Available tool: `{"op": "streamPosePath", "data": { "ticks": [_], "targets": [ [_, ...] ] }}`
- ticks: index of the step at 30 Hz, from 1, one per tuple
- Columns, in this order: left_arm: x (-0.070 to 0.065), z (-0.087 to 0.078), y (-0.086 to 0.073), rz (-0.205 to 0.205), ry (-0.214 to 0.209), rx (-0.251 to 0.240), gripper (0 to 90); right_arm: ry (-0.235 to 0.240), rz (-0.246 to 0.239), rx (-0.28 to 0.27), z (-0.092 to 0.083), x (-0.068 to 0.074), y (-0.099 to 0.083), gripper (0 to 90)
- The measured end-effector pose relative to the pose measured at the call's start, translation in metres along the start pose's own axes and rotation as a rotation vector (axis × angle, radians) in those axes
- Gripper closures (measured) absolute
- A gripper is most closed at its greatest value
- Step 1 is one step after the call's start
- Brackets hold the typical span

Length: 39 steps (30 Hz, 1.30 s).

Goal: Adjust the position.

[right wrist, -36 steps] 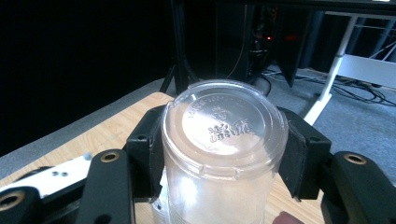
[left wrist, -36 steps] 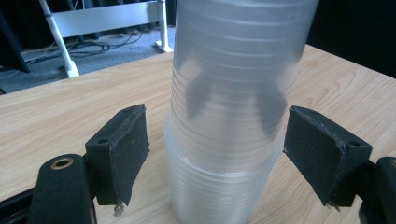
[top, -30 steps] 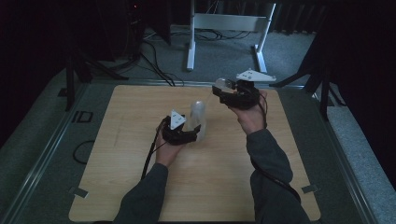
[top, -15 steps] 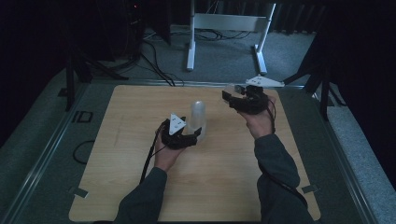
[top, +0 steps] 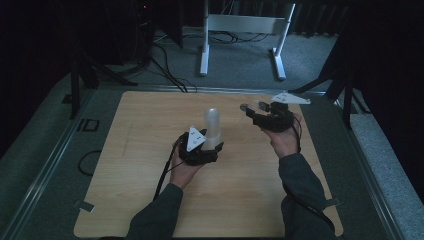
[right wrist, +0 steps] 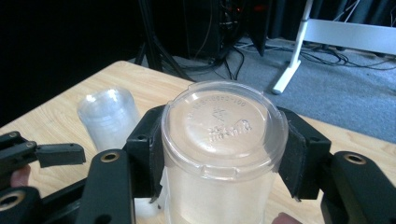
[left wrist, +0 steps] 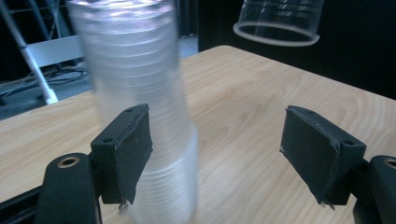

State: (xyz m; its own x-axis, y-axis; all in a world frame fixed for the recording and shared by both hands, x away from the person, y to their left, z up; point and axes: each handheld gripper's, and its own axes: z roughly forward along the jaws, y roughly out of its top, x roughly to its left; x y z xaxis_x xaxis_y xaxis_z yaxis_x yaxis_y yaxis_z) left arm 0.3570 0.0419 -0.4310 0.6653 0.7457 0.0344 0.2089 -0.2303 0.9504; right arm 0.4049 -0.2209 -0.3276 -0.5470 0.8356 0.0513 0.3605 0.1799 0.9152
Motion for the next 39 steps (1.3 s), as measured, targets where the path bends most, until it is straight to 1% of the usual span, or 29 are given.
{"op": "streamPosePath", "data": {
  "ticks": [2,3,4,6,8,9,10,13,14,15,16,17,18,22,23,26,29,30,31,33,36,39],
  "targets": [
    [-0.004,0.002,0.000,0.007,-0.012,0.002,24.3,-0.005,0.004,0.007,-0.001,-0.002,-0.004,41.1],
    [-0.004,0.002,0.000,0.007,-0.012,0.002,24.3,-0.005,0.004,0.007,-0.001,-0.002,-0.004,41.1],
    [-0.008,0.004,0.000,0.009,-0.020,0.004,24.3,-0.006,0.013,0.015,-0.002,-0.004,-0.009,41.1],
    [-0.010,0.005,0.001,0.015,-0.026,0.005,24.3,-0.009,0.016,0.018,-0.003,-0.006,-0.013,41.1],
    [-0.010,0.005,0.001,0.015,-0.026,0.005,24.3,-0.009,0.016,0.020,-0.003,-0.006,-0.015,41.1],
    [-0.014,0.008,0.002,0.020,-0.037,0.008,24.3,-0.009,0.016,0.020,-0.003,-0.006,-0.015,41.1],
    [-0.015,0.009,0.002,0.023,-0.044,0.012,24.3,-0.012,0.024,0.026,-0.004,-0.008,-0.020,41.1],
    [-0.017,0.012,0.003,0.037,-0.058,0.025,24.3,-0.017,0.031,0.031,-0.006,-0.009,-0.028,41.1],
    [-0.017,0.012,0.003,0.037,-0.058,0.025,24.3,-0.017,0.031,0.031,-0.006,-0.009,-0.028,41.1],
    [-0.019,0.014,0.003,0.038,-0.067,0.028,24.3,-0.019,0.033,0.033,-0.007,-0.010,-0.031,41.1],
    [-0.020,0.015,0.004,0.044,-0.070,0.030,24.3,-0.023,0.047,0.038,-0.008,-0.012,-0.037,41.1],
    [-0.020,0.015,0.004,0.044,-0.070,0.030,24.3,-0.023,0.047,0.038,-0.008,-0.012,-0.037,41.1],
    [-0.021,0.017,0.004,0.043,-0.078,0.033,24.3,-0.025,0.056,0.044,-0.008,-0.013,-0.042,41.1],
    [-0.021,0.021,0.004,0.039,-0.081,0.041,24.3,-0.027,0.060,0.051,-0.009,-0.013,-0.047,41.2],
    [-0.021,0.024,0.003,0.034,-0.089,0.046,24.3,-0.025,0.064,0.050,-0.009,-0.013,-0.048,41.1],
    [-0.022,0.028,0.002,0.025,-0.101,0.050,24.3,-0.017,0.072,0.054,-0.011,-0.008,-0.058,41.2],
    [-0.024,0.032,0.000,0.030,-0.112,0.058,24.2,-0.014,0.084,0.058,-0.012,-0.007,-0.067,41.2],
    [-0.024,0.032,0.000,0.030,-0.112,0.058,24.3,-0.014,0.084,0.058,-0.012,-0.007,-0.067,41.2],
    [-0.026,0.034,0.000,0.033,-0.117,0.058,24.3,-0.013,0.097,0.059,-0.013,-0.006,-0.071,41.2],
    [-0.026,0.035,-0.001,0.032,-0.121,0.061,24.3,-0.011,0.100,0.060,-0.014,-0.006,-0.073,41.2],
    [-0.027,0.037,-0.001,0.028,-0.130,0.058,24.3,-0.002,0.114,0.064,-0.014,-0.004,-0.079,41.2],
    [-0.029,0.038,-0.001,0.035,-0.143,0.054,24.2,0.001,0.114,0.065,-0.015,-0.003,-0.082,41.2]
  ]
}}
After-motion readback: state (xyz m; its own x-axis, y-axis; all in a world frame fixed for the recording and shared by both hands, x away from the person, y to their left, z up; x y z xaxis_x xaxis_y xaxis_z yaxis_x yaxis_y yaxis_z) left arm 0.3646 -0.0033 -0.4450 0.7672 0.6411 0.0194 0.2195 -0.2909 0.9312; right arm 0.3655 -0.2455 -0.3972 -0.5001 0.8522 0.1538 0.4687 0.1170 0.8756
